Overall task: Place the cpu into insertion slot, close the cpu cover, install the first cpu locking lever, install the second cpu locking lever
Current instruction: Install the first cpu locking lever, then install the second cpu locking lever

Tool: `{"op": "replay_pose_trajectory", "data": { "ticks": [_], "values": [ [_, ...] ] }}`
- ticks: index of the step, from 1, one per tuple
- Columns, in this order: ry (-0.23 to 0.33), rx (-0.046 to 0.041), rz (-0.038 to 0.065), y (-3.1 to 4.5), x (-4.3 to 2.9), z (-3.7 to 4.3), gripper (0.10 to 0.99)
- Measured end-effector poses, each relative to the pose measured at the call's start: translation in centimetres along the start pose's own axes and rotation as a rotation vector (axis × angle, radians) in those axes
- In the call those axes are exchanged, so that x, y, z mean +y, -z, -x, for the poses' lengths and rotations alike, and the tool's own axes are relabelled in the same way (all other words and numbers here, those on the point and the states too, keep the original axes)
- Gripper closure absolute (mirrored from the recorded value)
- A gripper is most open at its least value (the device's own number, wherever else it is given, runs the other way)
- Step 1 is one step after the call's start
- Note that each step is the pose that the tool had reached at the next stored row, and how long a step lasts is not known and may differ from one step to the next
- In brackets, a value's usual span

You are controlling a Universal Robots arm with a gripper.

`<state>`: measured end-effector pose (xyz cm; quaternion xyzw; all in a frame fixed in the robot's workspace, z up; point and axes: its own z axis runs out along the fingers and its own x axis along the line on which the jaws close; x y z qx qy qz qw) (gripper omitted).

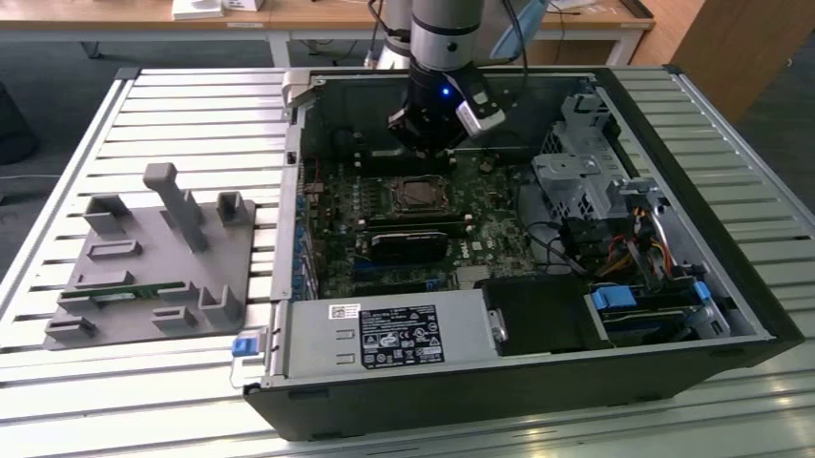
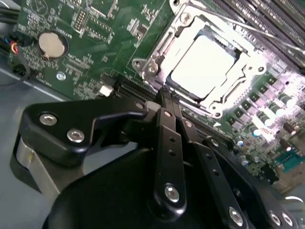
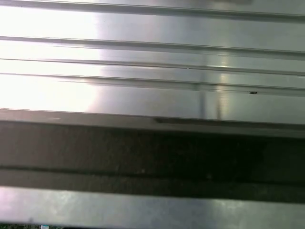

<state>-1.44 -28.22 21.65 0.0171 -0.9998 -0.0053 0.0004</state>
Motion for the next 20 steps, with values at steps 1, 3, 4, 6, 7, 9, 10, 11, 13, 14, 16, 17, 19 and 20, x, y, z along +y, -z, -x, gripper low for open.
{"op": "replay_pose_trajectory", "data": {
  "ticks": [1, 3, 4, 6, 7, 9, 10, 11, 13, 14, 16, 17, 19, 20],
  "values": [
    [0.000, 0.0000, 0.000, 0.00, -0.03, 0.00, 0.980],
    [0.000, 0.0000, 0.000, 0.00, -0.09, 0.00, 0.980],
    [0.000, 0.0000, 0.000, 0.01, -0.13, 0.01, 0.980],
    [0.000, 0.0001, 0.000, 0.01, -0.20, 0.01, 0.980],
    [0.000, 0.0000, 0.000, 0.00, -0.22, 0.02, 0.980],
    [0.000, 0.0000, 0.000, 0.01, -0.27, 0.03, 0.980],
    [0.000, 0.0000, 0.000, 0.01, -0.29, 0.04, 0.980],
    [0.000, 0.0000, 0.000, 0.00, -0.31, 0.04, 0.980],
    [0.000, 0.0001, 0.000, 0.01, -0.35, 0.04, 0.980],
    [0.000, 0.0001, 0.000, 0.01, -0.38, 0.04, 0.980],
    [0.000, 0.0001, 0.000, 0.01, -0.47, 0.04, 0.980],
    [0.000, 0.0001, 0.000, 0.01, -0.61, 0.04, 0.980],
    [0.000, 0.0000, 0.000, 0.01, -0.78, 0.03, 0.980],
    [0.000, 0.0000, 0.000, 0.01, -0.97, 0.03, 0.980]
  ]
}}
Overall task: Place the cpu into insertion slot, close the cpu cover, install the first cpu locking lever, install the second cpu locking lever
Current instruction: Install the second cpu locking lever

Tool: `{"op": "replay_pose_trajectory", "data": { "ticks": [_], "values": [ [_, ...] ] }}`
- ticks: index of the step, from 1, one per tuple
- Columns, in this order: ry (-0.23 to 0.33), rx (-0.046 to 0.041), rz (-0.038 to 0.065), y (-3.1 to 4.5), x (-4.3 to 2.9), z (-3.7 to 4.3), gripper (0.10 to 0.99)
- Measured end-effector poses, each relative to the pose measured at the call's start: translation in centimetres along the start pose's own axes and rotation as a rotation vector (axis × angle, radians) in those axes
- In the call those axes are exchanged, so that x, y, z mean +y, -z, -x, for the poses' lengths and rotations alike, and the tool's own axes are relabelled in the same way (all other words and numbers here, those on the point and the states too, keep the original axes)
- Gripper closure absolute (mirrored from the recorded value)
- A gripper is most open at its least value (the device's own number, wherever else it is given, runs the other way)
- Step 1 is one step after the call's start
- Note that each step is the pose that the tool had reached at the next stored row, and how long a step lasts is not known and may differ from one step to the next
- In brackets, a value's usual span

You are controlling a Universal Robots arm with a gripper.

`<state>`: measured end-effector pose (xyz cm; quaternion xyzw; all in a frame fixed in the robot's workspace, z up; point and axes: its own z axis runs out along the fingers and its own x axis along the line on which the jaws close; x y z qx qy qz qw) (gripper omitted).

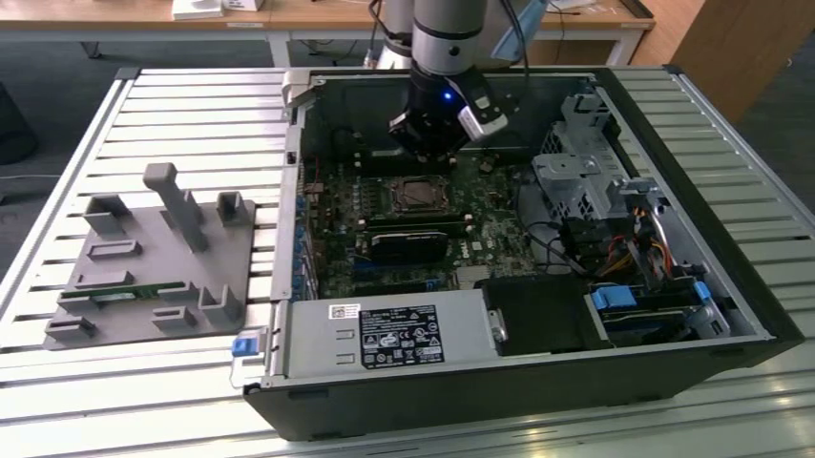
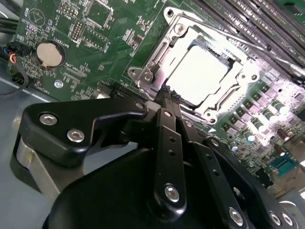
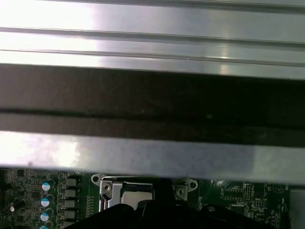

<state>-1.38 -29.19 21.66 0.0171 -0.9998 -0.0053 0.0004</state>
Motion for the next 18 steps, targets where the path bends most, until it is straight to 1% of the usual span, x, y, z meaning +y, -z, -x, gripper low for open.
{"op": "replay_pose_trajectory", "data": {
  "ticks": [10, 13, 15, 18],
  "values": [
    [0.000, 0.0000, 0.000, 0.01, -0.93, -0.02, 0.980],
    [0.000, 0.0001, 0.000, 0.04, -1.05, -0.03, 0.980],
    [0.000, 0.0000, 0.000, 0.27, -1.06, -0.03, 0.980],
    [0.000, -0.0001, 0.000, 1.09, -1.05, -0.02, 0.980]
  ]
}}
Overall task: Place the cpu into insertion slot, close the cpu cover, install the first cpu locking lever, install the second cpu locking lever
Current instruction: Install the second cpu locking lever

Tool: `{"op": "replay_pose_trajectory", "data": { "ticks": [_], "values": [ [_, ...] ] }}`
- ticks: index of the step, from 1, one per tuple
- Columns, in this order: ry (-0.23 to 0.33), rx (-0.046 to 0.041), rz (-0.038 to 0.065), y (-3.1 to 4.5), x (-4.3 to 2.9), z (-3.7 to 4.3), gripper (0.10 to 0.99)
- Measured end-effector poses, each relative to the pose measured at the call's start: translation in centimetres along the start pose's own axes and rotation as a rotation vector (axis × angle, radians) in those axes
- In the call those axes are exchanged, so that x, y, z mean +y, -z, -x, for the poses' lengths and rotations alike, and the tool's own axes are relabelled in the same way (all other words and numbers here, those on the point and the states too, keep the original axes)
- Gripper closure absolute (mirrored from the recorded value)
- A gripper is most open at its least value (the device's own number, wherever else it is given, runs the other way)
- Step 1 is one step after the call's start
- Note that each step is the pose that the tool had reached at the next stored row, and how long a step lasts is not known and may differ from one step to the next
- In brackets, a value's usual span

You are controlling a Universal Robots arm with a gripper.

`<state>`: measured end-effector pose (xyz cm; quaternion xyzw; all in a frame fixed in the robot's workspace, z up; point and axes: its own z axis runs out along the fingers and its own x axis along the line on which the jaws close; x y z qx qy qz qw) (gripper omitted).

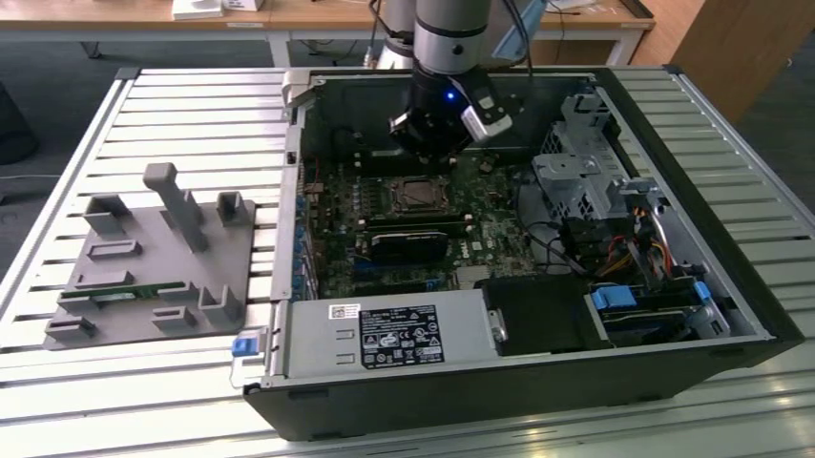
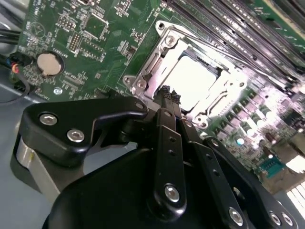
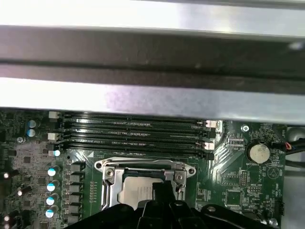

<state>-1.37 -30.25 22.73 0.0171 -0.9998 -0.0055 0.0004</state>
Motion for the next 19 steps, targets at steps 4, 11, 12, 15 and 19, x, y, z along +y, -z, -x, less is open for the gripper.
{"op": "replay_pose_trajectory", "data": {
  "ticks": [4, 11, 12, 15, 19],
  "values": [
    [0.000, 0.0000, 0.000, 1.48, 0.01, 0.00, 0.980],
    [-0.003, 0.0000, 0.000, 1.78, -0.85, -0.03, 0.980],
    [-0.003, 0.0001, 0.000, 1.78, -1.11, -0.04, 0.980],
    [-0.004, 0.0001, 0.000, 1.79, -2.02, -0.07, 0.980],
    [-0.005, 0.0002, 0.000, 1.80, -3.21, -0.11, 0.980]
  ]
}}
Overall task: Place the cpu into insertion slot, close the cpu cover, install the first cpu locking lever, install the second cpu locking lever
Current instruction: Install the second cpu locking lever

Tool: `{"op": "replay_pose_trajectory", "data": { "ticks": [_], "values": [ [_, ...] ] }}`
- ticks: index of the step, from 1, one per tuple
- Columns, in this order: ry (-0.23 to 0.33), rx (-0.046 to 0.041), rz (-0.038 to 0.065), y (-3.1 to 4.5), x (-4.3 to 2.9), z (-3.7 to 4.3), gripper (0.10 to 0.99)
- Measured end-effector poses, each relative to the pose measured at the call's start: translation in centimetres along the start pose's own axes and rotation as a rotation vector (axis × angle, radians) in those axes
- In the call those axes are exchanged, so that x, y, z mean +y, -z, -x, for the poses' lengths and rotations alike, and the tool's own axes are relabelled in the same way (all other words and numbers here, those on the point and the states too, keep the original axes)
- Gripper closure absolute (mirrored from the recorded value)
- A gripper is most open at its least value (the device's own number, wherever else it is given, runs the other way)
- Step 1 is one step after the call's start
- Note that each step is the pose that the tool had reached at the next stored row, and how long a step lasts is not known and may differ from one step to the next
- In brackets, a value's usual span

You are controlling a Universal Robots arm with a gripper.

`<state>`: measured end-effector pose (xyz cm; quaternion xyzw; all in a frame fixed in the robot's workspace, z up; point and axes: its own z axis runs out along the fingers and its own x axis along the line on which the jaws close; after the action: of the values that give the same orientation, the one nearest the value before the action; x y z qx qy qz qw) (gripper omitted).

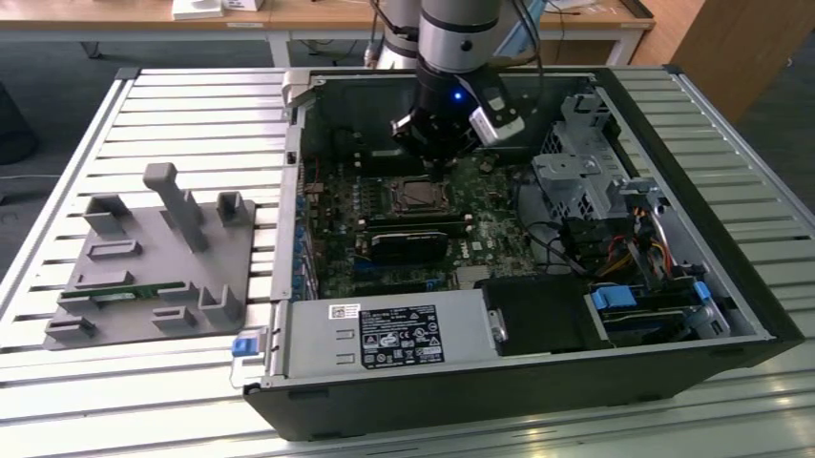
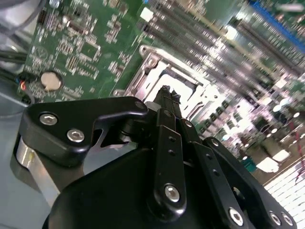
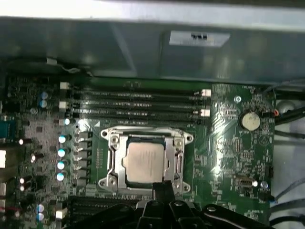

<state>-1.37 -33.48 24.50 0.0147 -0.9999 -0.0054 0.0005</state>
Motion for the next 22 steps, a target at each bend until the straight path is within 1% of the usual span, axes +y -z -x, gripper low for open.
{"op": "replay_pose_trajectory", "data": {
  "ticks": [3, 5, 6, 7, 8, 9, 11, 16, 19, 22],
  "values": [
    [0.000, 0.0000, 0.000, 0.00, -0.91, -0.03, 0.980],
    [0.000, 0.0005, 0.000, -0.01, -1.25, -0.04, 0.980],
    [0.000, 0.0037, 0.000, -0.03, -1.28, -0.03, 0.980],
    [0.000, 0.0093, 0.001, -0.05, -1.29, -0.02, 0.980],
    [0.000, 0.0138, 0.004, -0.07, -1.31, -0.02, 0.980],
    [0.000, 0.0163, 0.006, -0.13, -1.35, -0.03, 0.980],
    [0.000, 0.0165, 0.009, -0.28, -1.55, -0.03, 0.980],
    [-0.001, 0.0165, 0.011, -0.59, -2.21, -0.05, 0.980],
    [-0.001, 0.0165, 0.011, -0.66, -2.41, -0.10, 0.980],
    [0.000, 0.0163, 0.011, -0.69, -2.49, -0.43, 0.980]
  ]
}}
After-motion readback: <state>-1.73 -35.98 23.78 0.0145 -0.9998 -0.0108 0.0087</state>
